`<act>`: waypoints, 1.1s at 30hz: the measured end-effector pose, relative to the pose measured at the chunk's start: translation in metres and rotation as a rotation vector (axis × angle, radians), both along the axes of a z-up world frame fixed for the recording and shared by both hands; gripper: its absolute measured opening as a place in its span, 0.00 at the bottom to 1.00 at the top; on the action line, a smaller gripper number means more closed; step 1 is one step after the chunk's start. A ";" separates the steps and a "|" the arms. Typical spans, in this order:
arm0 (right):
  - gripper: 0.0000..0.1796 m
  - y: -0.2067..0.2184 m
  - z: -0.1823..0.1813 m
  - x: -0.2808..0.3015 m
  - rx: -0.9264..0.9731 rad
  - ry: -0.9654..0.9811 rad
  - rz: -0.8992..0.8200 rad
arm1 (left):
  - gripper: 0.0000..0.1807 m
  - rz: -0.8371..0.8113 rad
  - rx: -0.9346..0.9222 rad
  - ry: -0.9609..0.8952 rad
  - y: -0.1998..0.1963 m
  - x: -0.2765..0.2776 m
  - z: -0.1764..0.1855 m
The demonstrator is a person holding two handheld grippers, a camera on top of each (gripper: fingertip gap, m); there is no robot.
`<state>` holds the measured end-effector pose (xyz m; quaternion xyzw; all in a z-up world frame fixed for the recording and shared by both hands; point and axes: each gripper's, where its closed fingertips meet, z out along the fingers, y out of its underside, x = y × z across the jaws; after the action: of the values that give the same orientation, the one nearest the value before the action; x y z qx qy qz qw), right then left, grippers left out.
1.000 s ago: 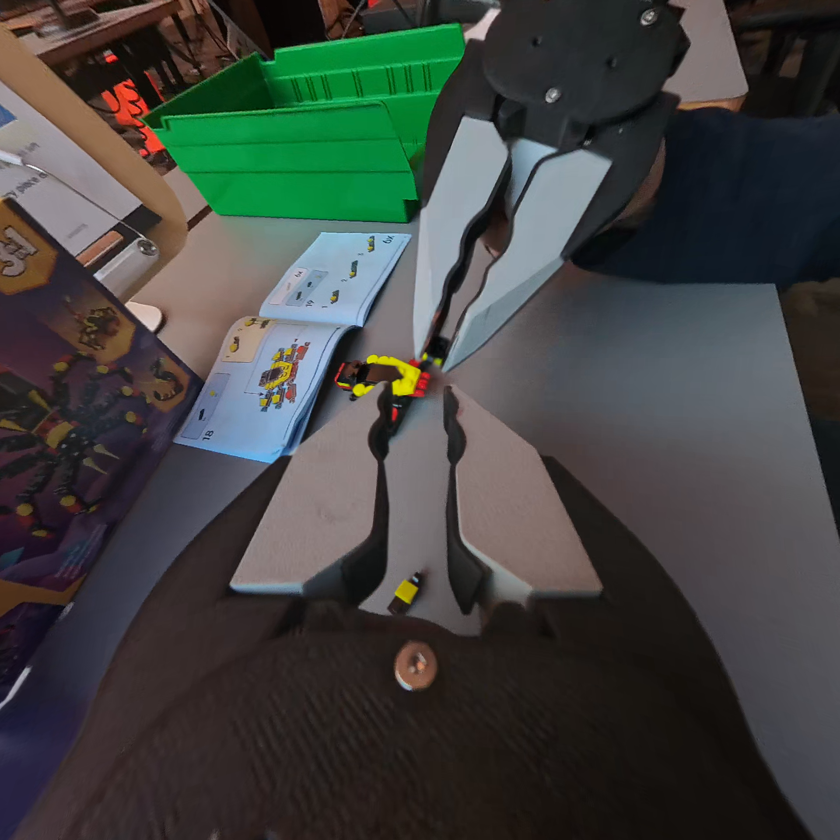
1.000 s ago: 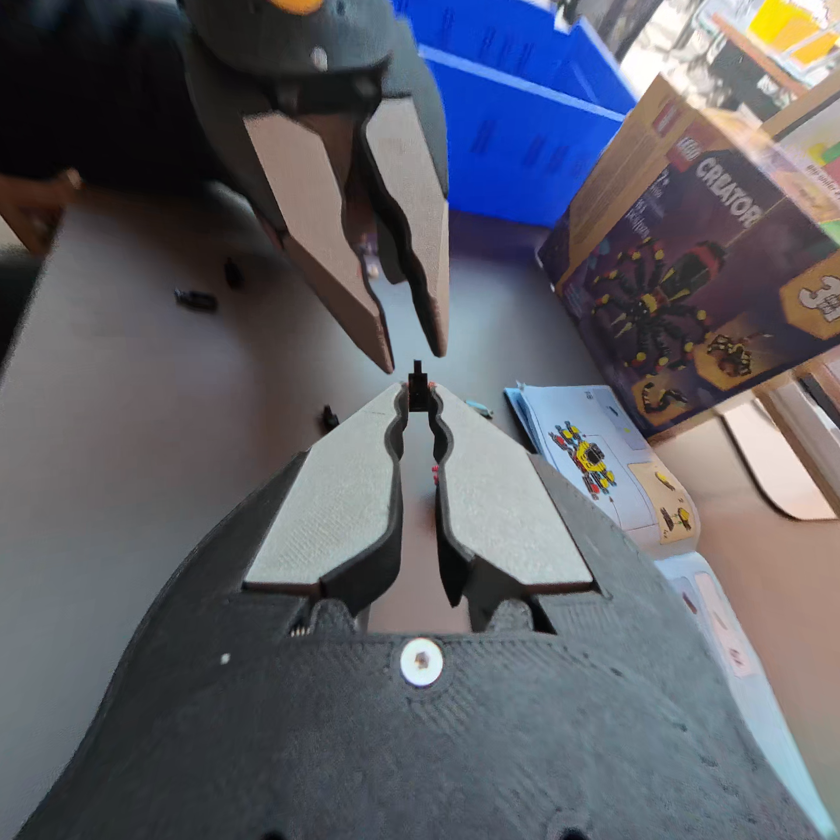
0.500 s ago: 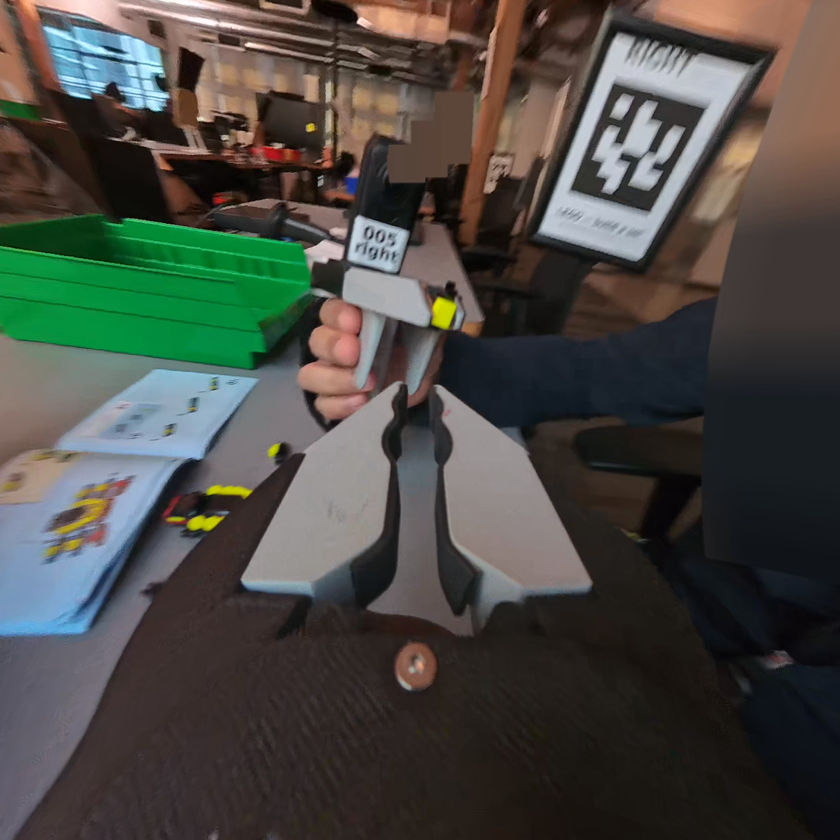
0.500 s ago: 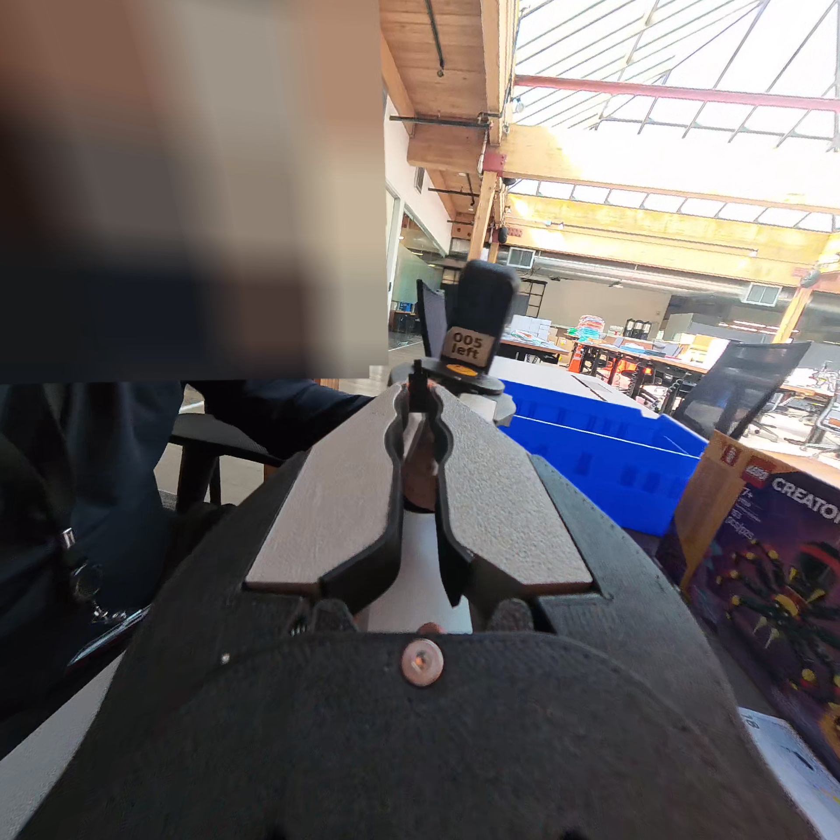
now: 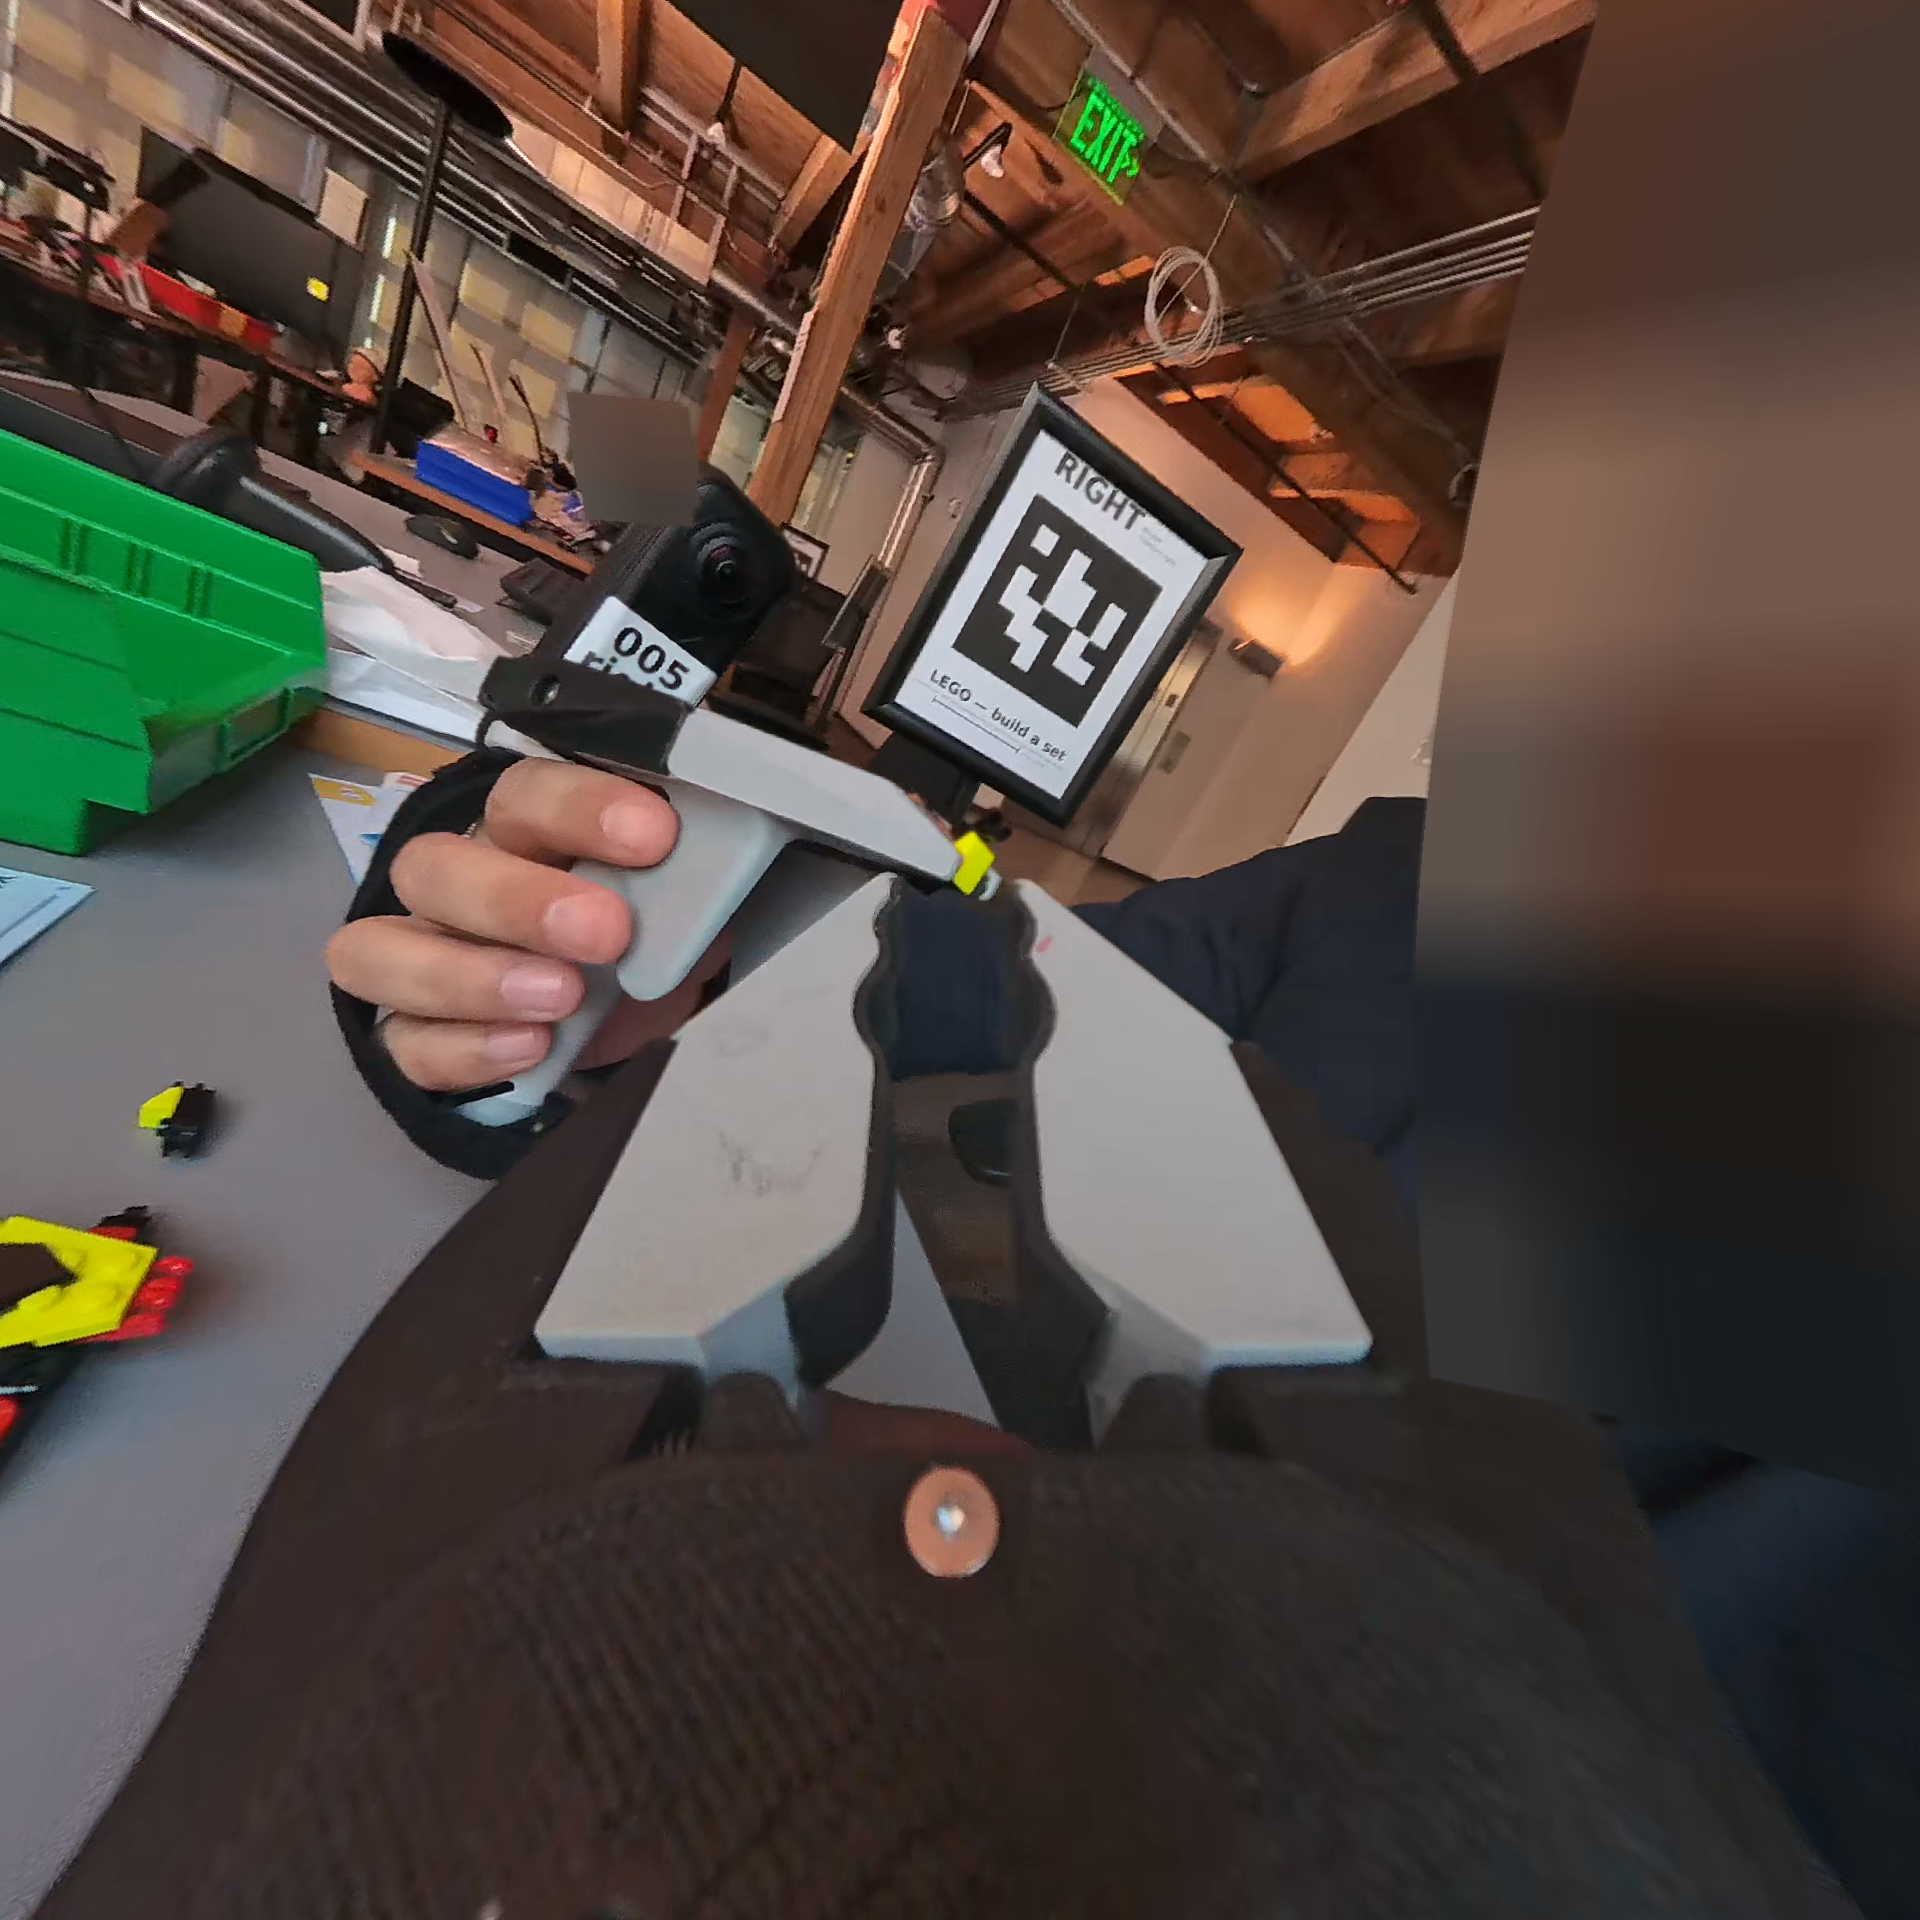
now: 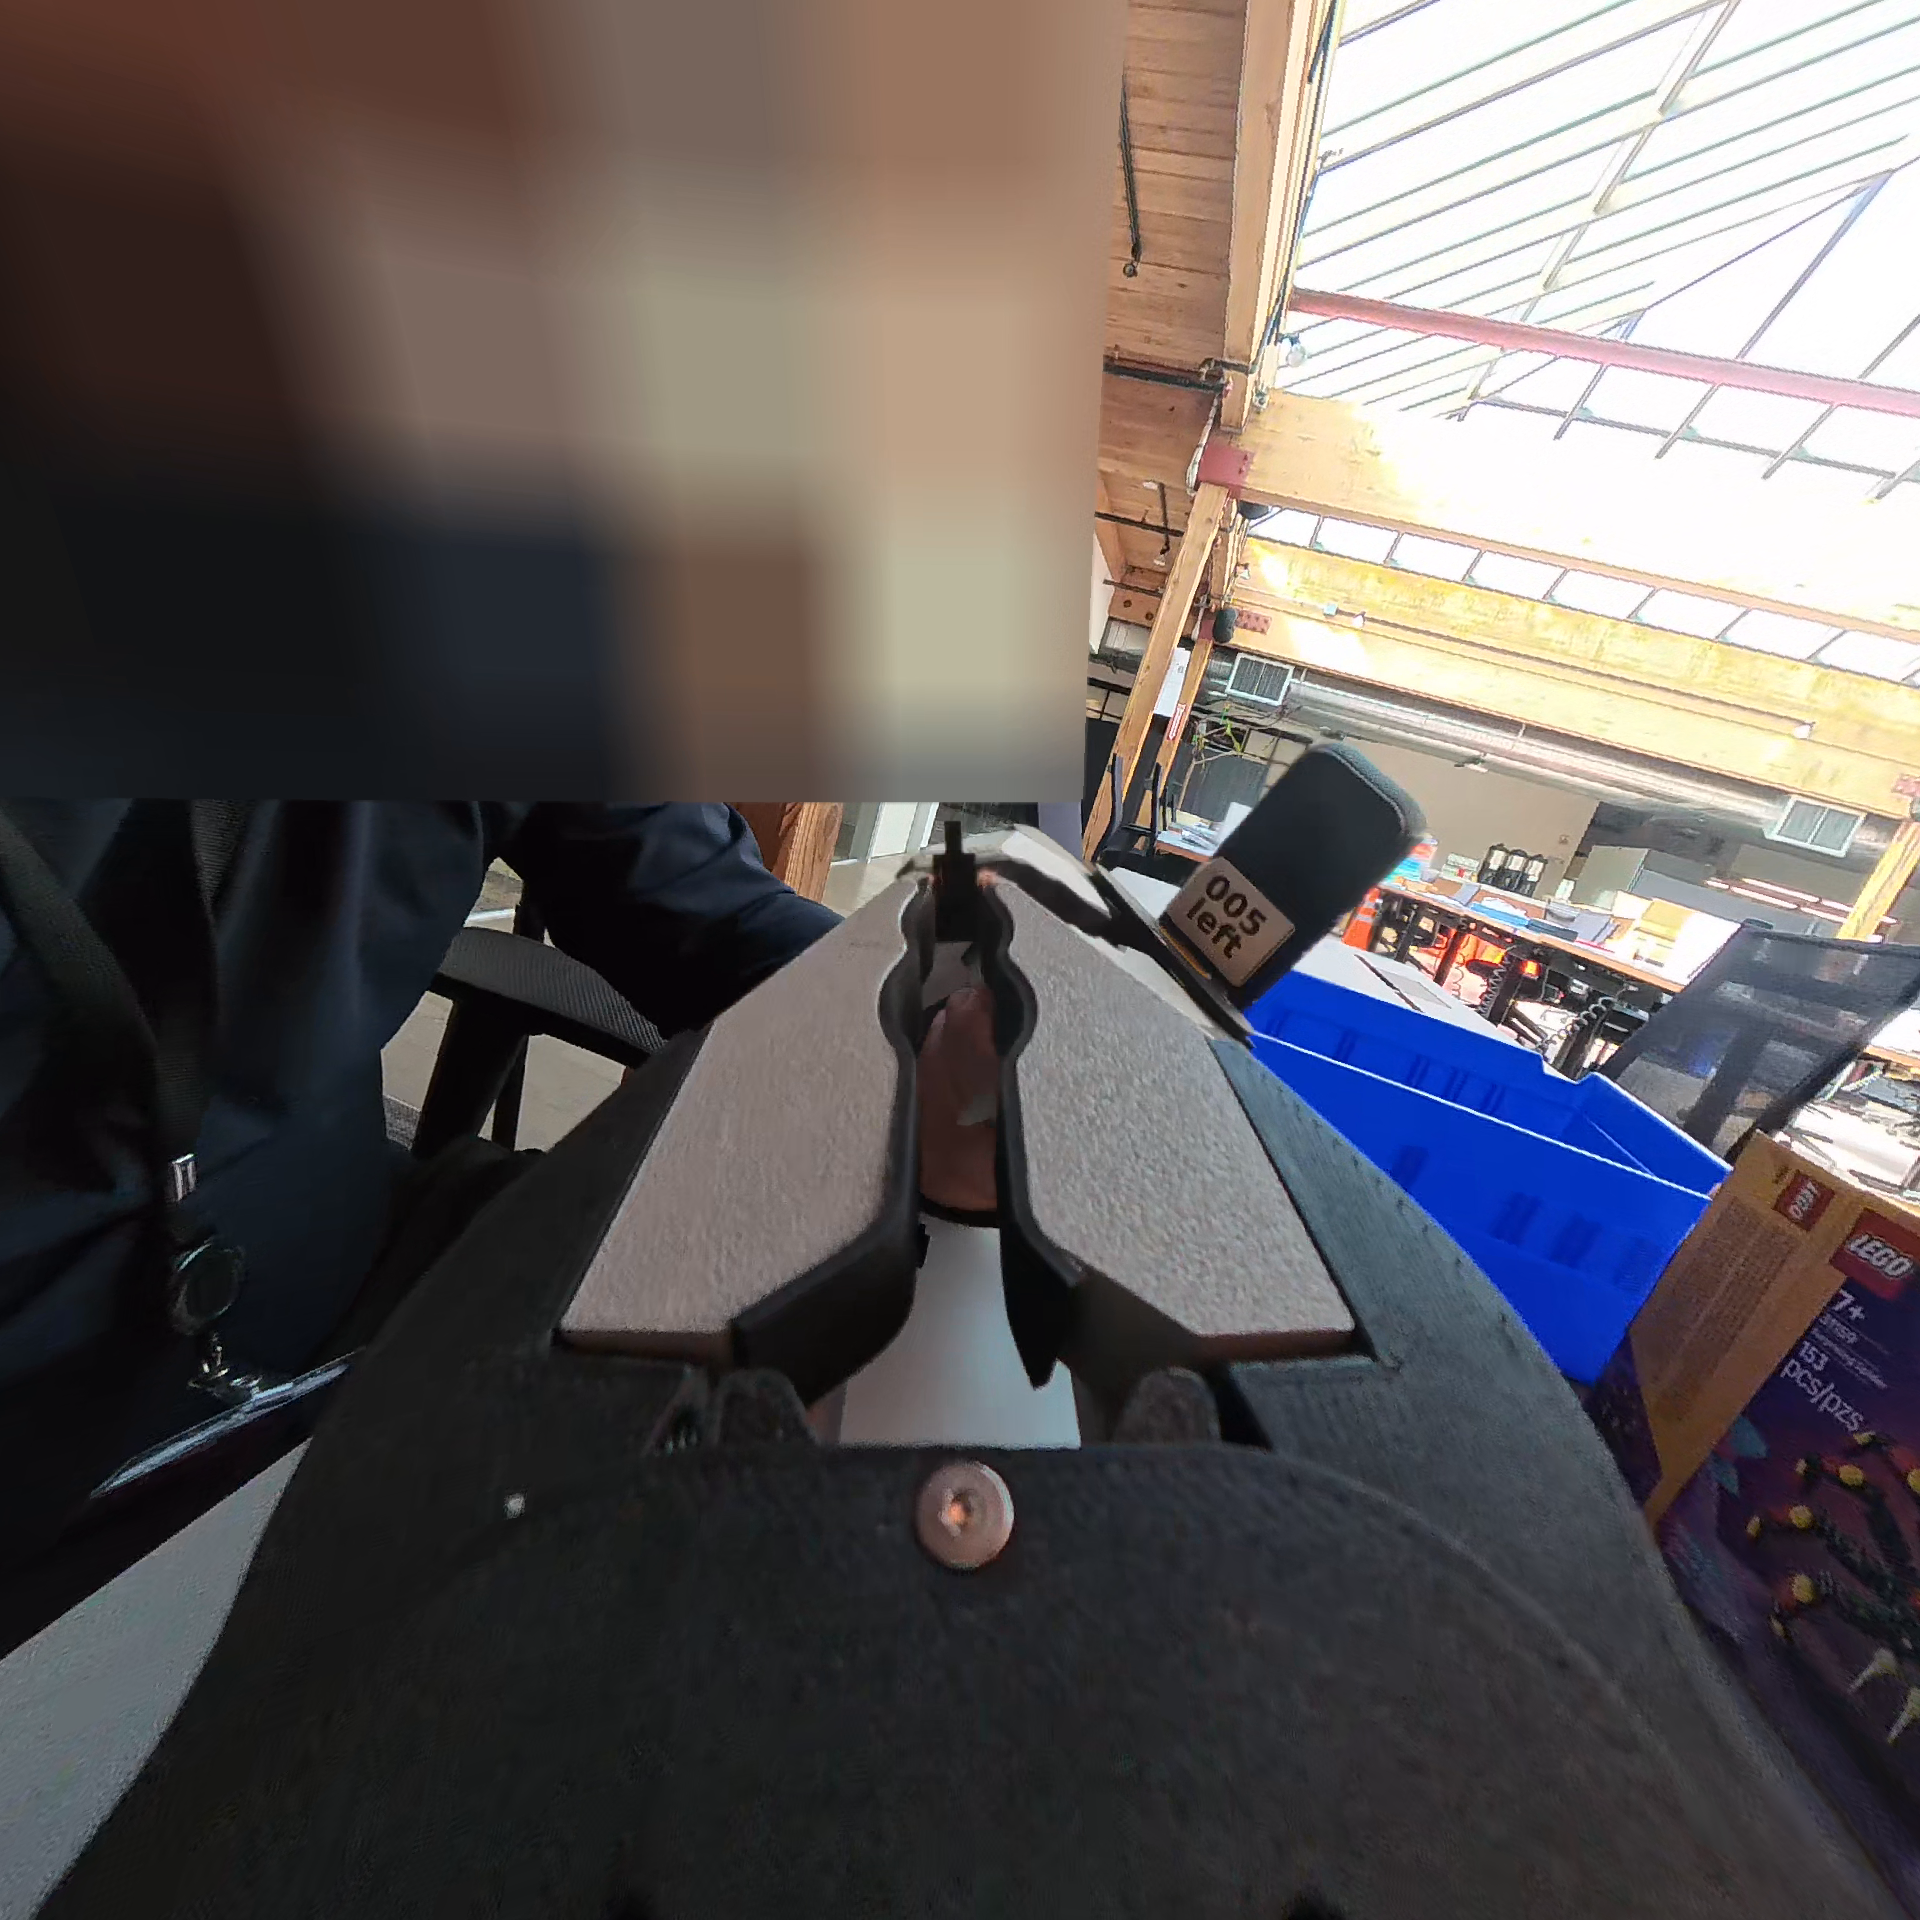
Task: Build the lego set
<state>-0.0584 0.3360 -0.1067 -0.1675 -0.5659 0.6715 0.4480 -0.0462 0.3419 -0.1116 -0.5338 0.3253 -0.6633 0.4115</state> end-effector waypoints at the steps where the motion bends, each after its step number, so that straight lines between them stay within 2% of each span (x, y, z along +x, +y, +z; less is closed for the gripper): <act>1: 0.03 -0.001 0.000 0.001 0.002 0.005 0.002 | 0.08 -0.009 -0.013 -0.009 0.000 0.000 0.000; 7: 0.03 -0.002 0.001 0.003 0.020 0.022 0.004 | 0.06 -0.017 -0.017 -0.023 0.000 0.001 0.001; 8: 0.03 -0.001 0.001 0.002 0.021 0.021 -0.004 | 0.00 -0.007 -0.025 -0.031 0.003 -0.001 0.001; 15: 0.03 0.013 -0.006 -0.003 0.037 -0.023 -0.080 | 0.00 0.031 -0.080 -0.015 0.015 -0.005 -0.006; 21: 0.03 0.036 -0.016 -0.009 0.190 -0.072 -0.280 | 0.00 0.136 -0.150 0.034 0.037 -0.016 -0.017; 25: 0.03 0.038 -0.026 -0.012 0.350 -0.103 -0.371 | 0.12 0.092 -0.250 -0.021 0.040 -0.020 -0.015; 33: 0.03 0.020 -0.026 -0.015 0.408 -0.054 -0.342 | 0.18 -0.062 -0.257 -0.057 0.020 -0.007 -0.013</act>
<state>-0.0737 0.3557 -0.1324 -0.1851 -0.6648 0.4533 0.5642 -0.0533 0.3615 -0.1248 -0.5526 0.2422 -0.7269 0.3281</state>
